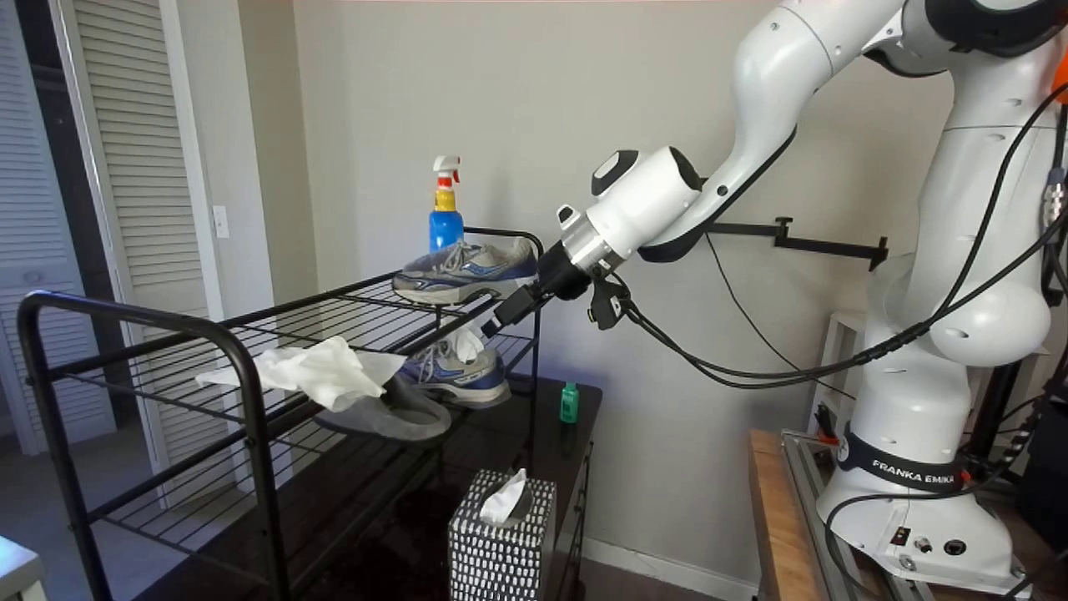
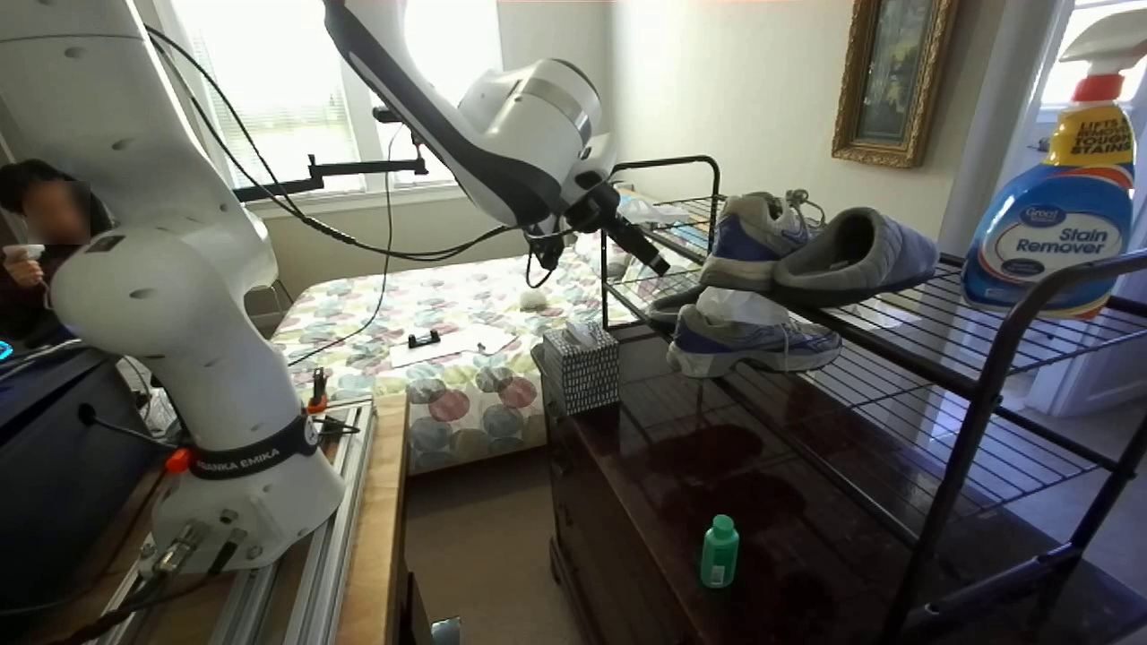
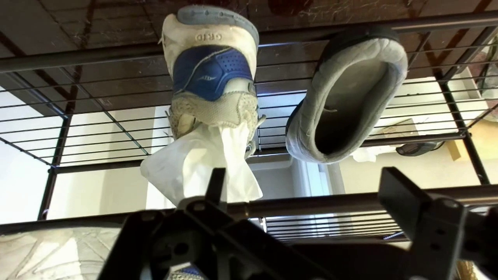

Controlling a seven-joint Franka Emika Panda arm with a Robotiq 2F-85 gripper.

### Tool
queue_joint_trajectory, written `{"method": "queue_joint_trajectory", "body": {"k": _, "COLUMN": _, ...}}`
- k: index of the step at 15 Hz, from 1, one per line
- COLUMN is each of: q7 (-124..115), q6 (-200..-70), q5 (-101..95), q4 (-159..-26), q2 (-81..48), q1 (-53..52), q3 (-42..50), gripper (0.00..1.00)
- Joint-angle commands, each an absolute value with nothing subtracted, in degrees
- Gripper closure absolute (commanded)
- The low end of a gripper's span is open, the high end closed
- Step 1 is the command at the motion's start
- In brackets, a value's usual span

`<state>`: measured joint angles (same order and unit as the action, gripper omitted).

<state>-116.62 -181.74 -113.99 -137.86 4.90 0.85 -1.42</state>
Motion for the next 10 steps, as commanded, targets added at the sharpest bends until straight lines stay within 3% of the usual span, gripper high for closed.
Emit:
{"method": "queue_joint_trajectory", "body": {"k": 1, "q7": -116.88, "q6": -178.77, "q5": -113.60, "q4": -137.35, "q2": 2.00, "q1": 0.29, "q3": -2.10, "gripper": 0.00}}
{"method": "queue_joint_trajectory", "body": {"k": 10, "q7": -125.66, "q6": -168.65, "q5": -119.51, "q4": -134.66, "q2": -1.76, "q1": -1.26, "q3": -4.12, "gripper": 0.00}}
